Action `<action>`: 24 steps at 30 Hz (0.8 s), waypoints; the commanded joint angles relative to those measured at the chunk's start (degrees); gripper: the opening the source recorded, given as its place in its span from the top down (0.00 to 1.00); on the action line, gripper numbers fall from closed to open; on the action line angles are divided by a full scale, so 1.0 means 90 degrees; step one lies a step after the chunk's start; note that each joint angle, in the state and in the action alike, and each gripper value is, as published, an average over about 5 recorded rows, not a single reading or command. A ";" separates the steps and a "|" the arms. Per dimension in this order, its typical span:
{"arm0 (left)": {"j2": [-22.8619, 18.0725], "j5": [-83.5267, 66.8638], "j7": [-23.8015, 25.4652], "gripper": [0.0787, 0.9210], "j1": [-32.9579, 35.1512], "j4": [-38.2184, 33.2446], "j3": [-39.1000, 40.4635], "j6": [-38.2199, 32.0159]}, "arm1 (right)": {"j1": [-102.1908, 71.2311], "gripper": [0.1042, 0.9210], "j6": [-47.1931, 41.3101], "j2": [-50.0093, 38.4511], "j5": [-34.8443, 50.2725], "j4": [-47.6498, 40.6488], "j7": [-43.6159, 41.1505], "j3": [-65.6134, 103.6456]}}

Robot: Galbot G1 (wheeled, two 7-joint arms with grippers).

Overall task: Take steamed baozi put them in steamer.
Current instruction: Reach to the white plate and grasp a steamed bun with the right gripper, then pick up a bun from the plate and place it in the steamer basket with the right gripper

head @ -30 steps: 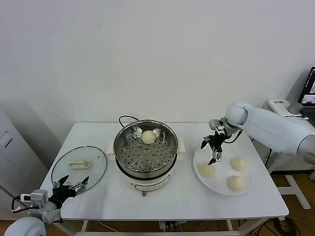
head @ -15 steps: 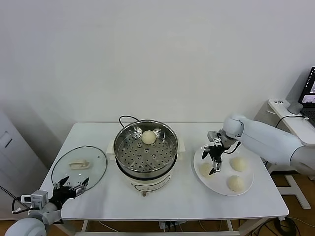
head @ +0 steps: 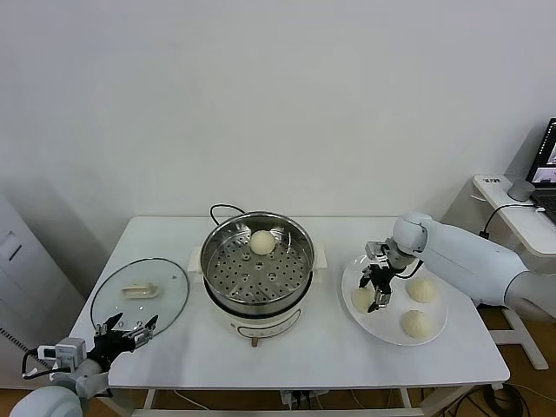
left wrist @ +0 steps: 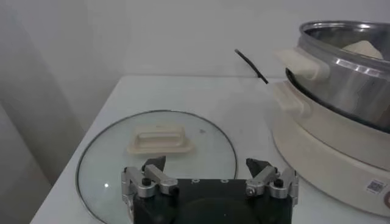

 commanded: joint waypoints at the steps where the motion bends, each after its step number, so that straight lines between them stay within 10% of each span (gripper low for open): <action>1: 0.0007 0.0002 0.0002 0.12 -0.0001 0.0000 0.0000 0.0008 | -0.0112 0.49 -0.0006 0.0003 -0.0122 -0.0028 0.0046 0.0140; 24: -0.0013 0.0047 -0.0031 0.12 -0.0039 -0.0106 0.0024 0.0058 | 0.3331 0.52 -0.0526 -0.0108 0.2047 0.1171 -0.0852 -0.1321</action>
